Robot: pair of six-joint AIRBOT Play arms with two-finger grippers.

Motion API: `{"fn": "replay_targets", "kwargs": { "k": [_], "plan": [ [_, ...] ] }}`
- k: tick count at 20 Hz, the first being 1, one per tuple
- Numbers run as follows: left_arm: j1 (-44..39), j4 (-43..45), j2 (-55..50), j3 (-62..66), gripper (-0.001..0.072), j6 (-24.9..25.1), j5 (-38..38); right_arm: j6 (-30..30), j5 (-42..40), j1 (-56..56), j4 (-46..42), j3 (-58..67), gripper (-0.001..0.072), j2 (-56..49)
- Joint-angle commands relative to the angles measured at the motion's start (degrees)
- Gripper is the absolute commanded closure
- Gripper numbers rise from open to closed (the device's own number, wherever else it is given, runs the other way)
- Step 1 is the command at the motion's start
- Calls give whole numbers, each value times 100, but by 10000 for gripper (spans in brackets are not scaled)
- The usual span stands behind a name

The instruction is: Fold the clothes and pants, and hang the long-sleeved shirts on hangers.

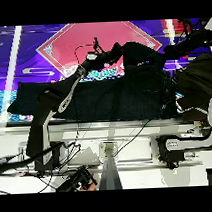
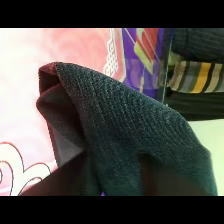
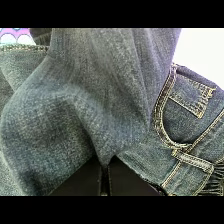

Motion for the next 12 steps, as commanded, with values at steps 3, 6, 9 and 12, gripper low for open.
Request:
{"fn": "replay_targets", "kwargs": {
  "k": [3, 6, 9, 12],
  "plan": [
    [-35, -4, -9, 26, 413, 560, 9, 2, 0, 0, 0, -2, 695, -4],
    [-52, 153, -9, 26, 323, 560, 7, 2, -4, 0, 0, -2, 694, -4],
    [205, 1504, -9, 26, -2, 546, -501, 0, -7, 0, -2, -2, 694, -4],
    [498, 2341, -22, 26, 12, -122, -1373, 2, -175, 0, 0, -2, 694, -4]
  ]
}}
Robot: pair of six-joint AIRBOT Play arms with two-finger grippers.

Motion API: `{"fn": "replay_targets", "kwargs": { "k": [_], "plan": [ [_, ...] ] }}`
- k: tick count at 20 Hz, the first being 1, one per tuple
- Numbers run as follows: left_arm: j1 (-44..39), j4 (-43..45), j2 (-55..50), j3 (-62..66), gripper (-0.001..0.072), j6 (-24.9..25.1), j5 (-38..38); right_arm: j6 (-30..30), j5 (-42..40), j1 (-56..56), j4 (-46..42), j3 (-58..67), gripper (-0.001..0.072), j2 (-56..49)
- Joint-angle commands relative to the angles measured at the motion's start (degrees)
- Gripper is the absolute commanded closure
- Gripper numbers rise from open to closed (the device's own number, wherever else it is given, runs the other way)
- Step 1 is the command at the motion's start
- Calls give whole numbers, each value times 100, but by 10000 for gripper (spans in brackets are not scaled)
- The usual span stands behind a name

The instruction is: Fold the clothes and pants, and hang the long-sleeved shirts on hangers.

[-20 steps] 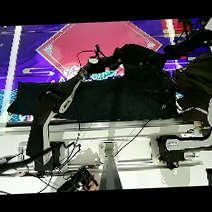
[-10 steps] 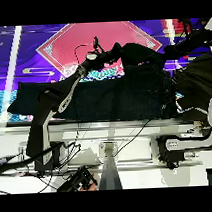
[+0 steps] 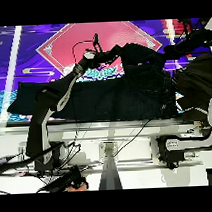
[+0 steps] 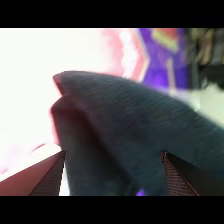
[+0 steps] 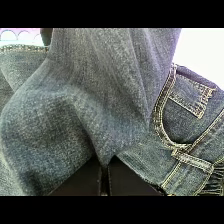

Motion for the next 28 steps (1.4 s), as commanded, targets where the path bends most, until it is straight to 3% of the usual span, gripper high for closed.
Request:
{"fn": "replay_targets", "kwargs": {
  "k": [1, 2, 4, 5, 7, 9, 11, 13, 17, 19, 23, 28],
  "plan": [
    [238, 1027, -33, 4, 12, -501, -850, 2, -232, 0, 7, -2, 694, -4],
    [227, 1027, -66, 4, 12, -503, -922, 24, -284, 0, 9, -2, 695, -4],
    [70, 940, -127, 4, 120, -503, -920, 26, -262, 0, 9, -2, 694, -4],
    [-35, 925, -133, 4, 161, -501, -787, 26, -247, 0, 9, -2, 694, -4],
    [-247, 896, -133, 9, 170, -503, -374, 26, -227, 0, 9, -2, 694, -4],
    [-457, 903, -144, 9, 243, -501, -52, 26, -227, 0, 9, -2, 694, -4],
    [-564, 905, -168, 9, 369, -501, 144, 28, -227, 0, 9, -2, 695, -4],
    [-575, 905, -173, 11, 671, -446, 284, 26, -229, 0, 7, -2, 694, -4],
    [-398, 960, -28, 22, 678, -372, 352, 24, -236, 0, 4, -2, 694, -4],
    [-258, 1427, 223, 22, 679, -372, 350, 22, -286, 0, 2, -2, 694, -4],
    [70, 3425, 1204, 20, 679, -376, 234, 24, -560, 0, 52, -2, 695, -4],
    [546, 6175, 2542, 20, 679, -402, -590, 24, -1213, 13, 1032, -2, 694, -4]
  ]
}}
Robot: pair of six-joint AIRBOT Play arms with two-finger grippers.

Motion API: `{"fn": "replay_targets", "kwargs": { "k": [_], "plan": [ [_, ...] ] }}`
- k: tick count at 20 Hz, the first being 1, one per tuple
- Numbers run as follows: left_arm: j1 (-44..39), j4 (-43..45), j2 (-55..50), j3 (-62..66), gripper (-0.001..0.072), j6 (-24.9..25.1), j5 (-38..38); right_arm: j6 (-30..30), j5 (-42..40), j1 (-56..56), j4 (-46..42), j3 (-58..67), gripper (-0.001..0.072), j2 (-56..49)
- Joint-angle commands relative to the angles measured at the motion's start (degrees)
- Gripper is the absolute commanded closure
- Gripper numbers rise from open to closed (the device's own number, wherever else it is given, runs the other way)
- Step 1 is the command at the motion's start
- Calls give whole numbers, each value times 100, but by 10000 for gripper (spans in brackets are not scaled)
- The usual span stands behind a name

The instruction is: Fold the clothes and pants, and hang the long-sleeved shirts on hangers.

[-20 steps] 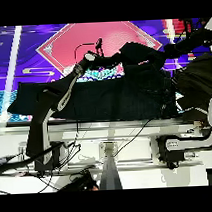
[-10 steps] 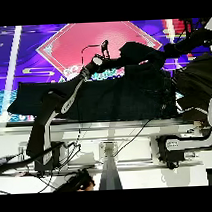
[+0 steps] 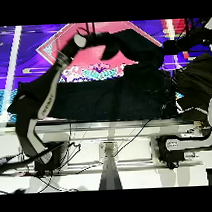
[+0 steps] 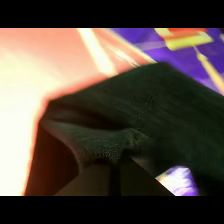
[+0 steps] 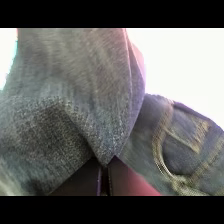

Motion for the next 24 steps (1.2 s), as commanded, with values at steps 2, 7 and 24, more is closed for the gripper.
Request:
{"fn": "replay_targets", "kwargs": {
  "k": [2, 7, 24],
  "plan": [
    [461, 2826, 1196, 2, 679, -24, -1034, -2, -846, 101, 841, 0, 643, -4],
    [1019, 5209, 2159, 2, 677, -20, -1810, -4, -1764, 551, 737, 2, 22, -4],
    [3318, 5160, 2035, -256, 677, -20, -4155, 37, -444, -918, -1285, -13, 482, -463]
  ]
}}
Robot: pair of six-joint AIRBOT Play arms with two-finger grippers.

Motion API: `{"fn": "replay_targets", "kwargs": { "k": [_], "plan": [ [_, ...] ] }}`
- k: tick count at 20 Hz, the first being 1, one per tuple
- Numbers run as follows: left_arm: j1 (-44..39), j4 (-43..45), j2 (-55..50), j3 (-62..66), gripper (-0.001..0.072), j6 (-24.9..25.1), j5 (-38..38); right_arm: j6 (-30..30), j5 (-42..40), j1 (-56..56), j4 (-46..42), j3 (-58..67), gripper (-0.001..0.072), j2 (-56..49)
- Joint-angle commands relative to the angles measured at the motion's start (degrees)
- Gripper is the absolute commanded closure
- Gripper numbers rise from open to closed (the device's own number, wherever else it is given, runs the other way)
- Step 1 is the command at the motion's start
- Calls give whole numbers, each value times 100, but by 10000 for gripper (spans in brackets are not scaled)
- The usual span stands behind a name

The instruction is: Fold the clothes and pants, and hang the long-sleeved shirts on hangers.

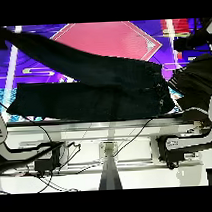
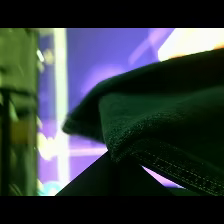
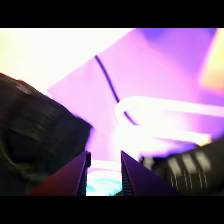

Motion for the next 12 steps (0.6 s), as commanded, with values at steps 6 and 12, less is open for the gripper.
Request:
{"fn": "replay_targets", "kwargs": {
  "k": [6, 12],
  "plan": [
    [289, -2, -1067, -166, 677, 2, -284, -37, 308, -520, 898, -2, 482, -195],
    [295, 212, -1156, -162, 676, 2, 173, -35, 157, -520, 984, -2, 482, -195]
  ]
}}
